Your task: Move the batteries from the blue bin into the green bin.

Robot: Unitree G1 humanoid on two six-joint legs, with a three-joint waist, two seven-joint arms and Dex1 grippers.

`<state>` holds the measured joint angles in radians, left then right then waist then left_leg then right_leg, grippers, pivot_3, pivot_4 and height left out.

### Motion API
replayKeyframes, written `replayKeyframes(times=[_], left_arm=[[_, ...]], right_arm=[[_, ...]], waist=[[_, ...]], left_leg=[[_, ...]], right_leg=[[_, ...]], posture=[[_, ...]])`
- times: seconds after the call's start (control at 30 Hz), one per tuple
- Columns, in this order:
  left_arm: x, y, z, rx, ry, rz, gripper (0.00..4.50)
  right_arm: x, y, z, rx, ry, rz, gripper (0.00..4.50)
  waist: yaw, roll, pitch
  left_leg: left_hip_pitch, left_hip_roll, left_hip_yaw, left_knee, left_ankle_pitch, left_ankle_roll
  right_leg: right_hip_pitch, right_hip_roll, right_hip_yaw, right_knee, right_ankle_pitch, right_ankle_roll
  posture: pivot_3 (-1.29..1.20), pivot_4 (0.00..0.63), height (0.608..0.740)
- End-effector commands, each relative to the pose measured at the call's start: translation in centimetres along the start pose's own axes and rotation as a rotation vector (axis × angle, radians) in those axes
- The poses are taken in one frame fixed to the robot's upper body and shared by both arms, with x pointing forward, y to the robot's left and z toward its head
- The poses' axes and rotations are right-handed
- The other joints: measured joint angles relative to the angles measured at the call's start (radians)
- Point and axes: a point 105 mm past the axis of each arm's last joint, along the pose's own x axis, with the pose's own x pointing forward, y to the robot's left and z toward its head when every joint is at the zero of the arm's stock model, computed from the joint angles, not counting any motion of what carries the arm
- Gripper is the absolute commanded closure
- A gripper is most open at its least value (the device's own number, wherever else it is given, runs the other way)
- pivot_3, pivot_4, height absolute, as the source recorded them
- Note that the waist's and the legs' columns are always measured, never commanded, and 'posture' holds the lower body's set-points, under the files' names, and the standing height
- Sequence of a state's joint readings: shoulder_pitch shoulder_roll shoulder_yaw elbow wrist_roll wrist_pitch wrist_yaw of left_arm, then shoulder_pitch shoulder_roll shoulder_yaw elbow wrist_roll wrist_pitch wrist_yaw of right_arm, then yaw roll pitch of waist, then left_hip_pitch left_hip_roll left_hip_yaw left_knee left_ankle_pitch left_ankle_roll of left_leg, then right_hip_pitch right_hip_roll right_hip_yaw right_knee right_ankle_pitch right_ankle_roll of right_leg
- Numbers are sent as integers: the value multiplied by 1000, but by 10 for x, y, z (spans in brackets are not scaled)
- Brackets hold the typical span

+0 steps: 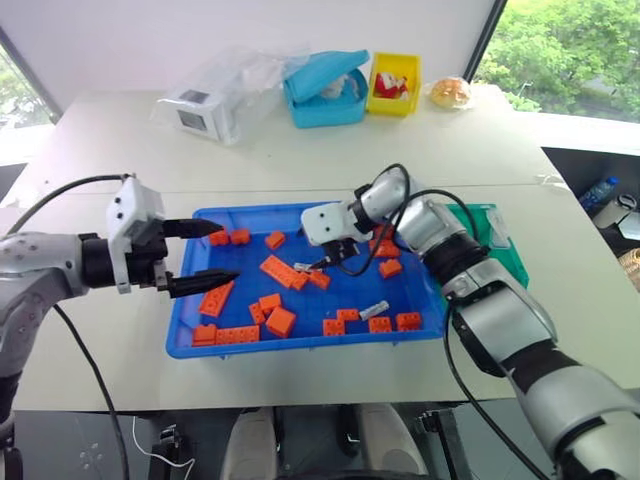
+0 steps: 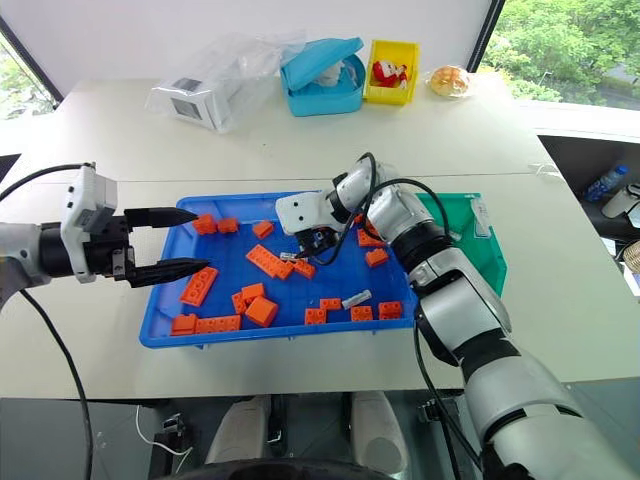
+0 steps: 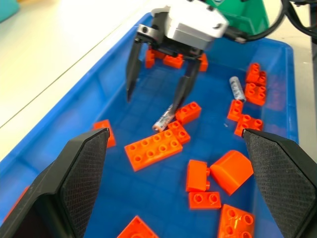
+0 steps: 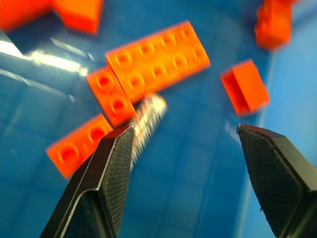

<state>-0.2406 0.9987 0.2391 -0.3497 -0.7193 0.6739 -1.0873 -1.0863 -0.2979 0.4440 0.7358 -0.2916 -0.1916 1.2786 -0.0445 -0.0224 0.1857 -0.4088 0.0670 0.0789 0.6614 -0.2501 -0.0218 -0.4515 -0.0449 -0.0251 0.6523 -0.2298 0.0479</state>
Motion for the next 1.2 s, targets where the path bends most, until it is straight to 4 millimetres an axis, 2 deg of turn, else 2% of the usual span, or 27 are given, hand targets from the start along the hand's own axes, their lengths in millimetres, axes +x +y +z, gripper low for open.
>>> replayKeyframes(times=[0.03,0.17,0.37,0.47,0.63,0.7,0.77,0.87,0.97,1.07,1.13,1.2], left_arm=[[1,4,8,42,-16,-6,0],[3,4,10,48,-16,-19,0],[3,3,7,49,-9,-27,0],[5,2,7,49,-14,-27,0],[5,2,6,49,-20,-21,0],[5,2,6,48,-22,-18,0],[4,2,7,49,-24,-10,0],[1,3,6,47,-22,0,0],[-1,3,5,44,-19,9,0],[-2,4,4,39,-20,15,0],[-1,4,4,36,-21,13,0],[1,4,3,35,-24,6,0]], right_arm=[[1,-1,-8,20,21,-34,1090],[2,2,-16,43,36,-36,1090],[8,4,-16,47,37,-24,1090],[13,4,-23,83,57,-33,1873],[17,3,-38,160,102,-60,4345],[17,1,-42,174,113,-75,4345],[9,-7,-36,174,88,-93,4345],[-10,-16,-17,154,16,-94,4345],[-26,-13,-3,169,-35,-78,4345],[-40,-4,-1,133,0,-114,3594],[-42,-1,-3,134,34,-148,2752],[-39,3,-6,146,56,-164,2752]], waist=[[2,0,0],[2,0,0],[2,0,0],[1,0,0],[1,0,0],[1,-1,0],[2,-1,0],[3,0,0],[5,0,0],[7,0,0],[8,0,0],[6,0,0]], left_leg=[[0,0,0,0,0,0],[0,0,1,0,0,0],[0,0,0,0,0,0],[1,0,0,0,0,0],[1,0,0,0,0,0],[1,0,0,0,0,0],[1,0,0,0,0,0],[1,0,0,0,0,0],[0,0,0,0,0,0],[0,0,-1,0,0,0],[0,0,-1,0,0,0],[0,0,-1,0,0,0]], right_leg=[[0,0,0,0,0,0],[0,-1,0,0,0,0],[0,0,0,0,0,0],[1,0,0,0,0,0],[2,0,0,0,0,0],[2,-1,0,0,0,0],[2,-1,0,0,0,0],[2,-1,0,0,0,0],[2,-1,0,-1,0,0],[1,-1,0,-1,0,0],[1,-1,-1,-1,0,0],[1,-1,-1,-1,0,0]], posture=[[0,150,736],[0,150,736],[0,150,736],[0,150,736],[0,150,736],[0,150,736],[0,150,736],[0,150,736],[0,150,736],[0,150,736],[0,150,736],[0,150,736]])
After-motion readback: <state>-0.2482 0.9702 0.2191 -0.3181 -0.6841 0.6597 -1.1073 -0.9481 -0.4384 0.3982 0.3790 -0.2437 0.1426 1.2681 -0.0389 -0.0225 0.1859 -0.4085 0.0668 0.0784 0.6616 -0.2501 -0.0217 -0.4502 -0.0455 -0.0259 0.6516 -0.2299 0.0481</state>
